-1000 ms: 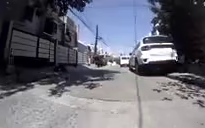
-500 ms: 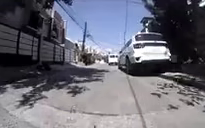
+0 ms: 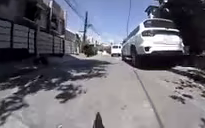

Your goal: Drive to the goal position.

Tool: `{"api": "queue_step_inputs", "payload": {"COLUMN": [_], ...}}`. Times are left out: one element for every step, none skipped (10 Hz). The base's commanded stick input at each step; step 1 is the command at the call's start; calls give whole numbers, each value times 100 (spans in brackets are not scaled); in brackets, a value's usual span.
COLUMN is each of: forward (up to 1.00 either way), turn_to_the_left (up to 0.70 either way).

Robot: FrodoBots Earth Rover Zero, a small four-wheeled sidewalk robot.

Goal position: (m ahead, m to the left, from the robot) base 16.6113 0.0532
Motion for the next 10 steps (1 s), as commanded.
{"api": "queue_step_inputs", "payload": {"forward": [100,100,100,100,100,100,100,100,100,100], "turn_to_the_left": [0,0,0,0,0,0,0,0,0,-40]}}
